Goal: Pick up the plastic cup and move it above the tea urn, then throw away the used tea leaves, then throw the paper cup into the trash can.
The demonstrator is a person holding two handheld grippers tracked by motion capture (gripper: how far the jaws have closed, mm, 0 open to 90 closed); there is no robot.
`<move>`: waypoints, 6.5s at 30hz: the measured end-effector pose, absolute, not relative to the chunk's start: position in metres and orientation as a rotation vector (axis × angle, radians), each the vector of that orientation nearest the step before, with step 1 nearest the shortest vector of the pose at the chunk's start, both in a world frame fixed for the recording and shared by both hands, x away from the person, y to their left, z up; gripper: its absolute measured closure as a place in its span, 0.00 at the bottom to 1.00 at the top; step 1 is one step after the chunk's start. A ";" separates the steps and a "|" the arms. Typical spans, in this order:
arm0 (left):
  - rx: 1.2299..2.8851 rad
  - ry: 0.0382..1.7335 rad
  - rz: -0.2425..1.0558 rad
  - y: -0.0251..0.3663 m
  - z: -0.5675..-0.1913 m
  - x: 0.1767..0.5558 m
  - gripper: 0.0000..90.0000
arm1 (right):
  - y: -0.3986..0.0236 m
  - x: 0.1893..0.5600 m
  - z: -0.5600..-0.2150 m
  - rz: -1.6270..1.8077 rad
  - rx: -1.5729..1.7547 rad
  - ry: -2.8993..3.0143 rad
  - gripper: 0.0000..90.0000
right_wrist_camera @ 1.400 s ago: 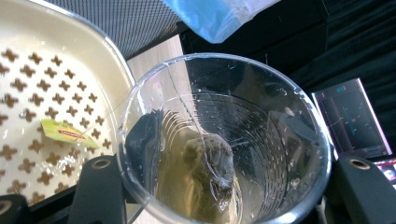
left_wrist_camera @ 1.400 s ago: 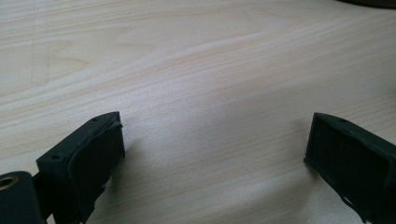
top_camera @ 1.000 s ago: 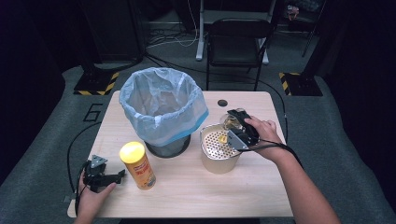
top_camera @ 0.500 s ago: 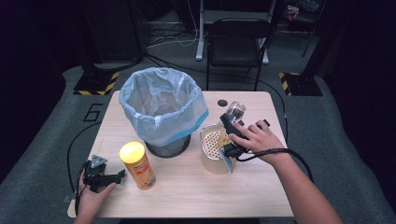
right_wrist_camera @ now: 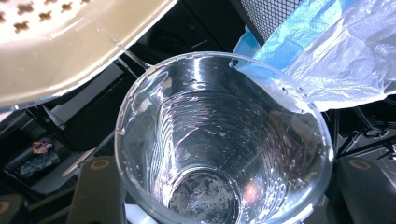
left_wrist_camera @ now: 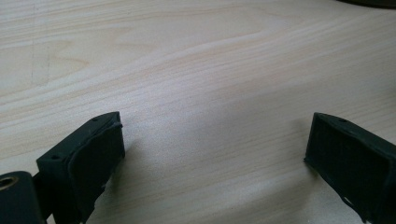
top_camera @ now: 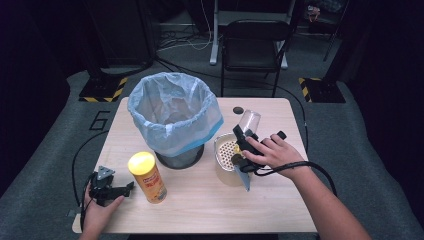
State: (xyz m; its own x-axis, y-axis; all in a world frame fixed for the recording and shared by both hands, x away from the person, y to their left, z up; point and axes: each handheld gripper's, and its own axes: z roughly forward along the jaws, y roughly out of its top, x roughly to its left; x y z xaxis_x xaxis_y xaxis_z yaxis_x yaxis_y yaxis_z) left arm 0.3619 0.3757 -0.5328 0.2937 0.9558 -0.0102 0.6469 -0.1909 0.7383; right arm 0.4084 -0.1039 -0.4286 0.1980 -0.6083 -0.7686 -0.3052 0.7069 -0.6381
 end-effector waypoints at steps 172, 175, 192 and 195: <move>1.872 1.425 0.523 0.381 -0.527 0.358 0.18 | 0.049 0.512 -0.248 1.342 0.602 2.394 0.25; 1.824 1.391 0.462 0.382 -0.520 0.356 0.17 | 0.054 0.509 -0.254 1.288 0.613 2.395 0.07; 1.789 1.286 0.431 0.386 -0.490 0.334 0.29 | 0.026 0.492 -0.244 1.365 0.571 2.328 0.23; 1.758 1.275 0.406 0.391 -0.484 0.331 0.28 | 0.011 0.484 -0.240 1.384 0.561 2.316 0.27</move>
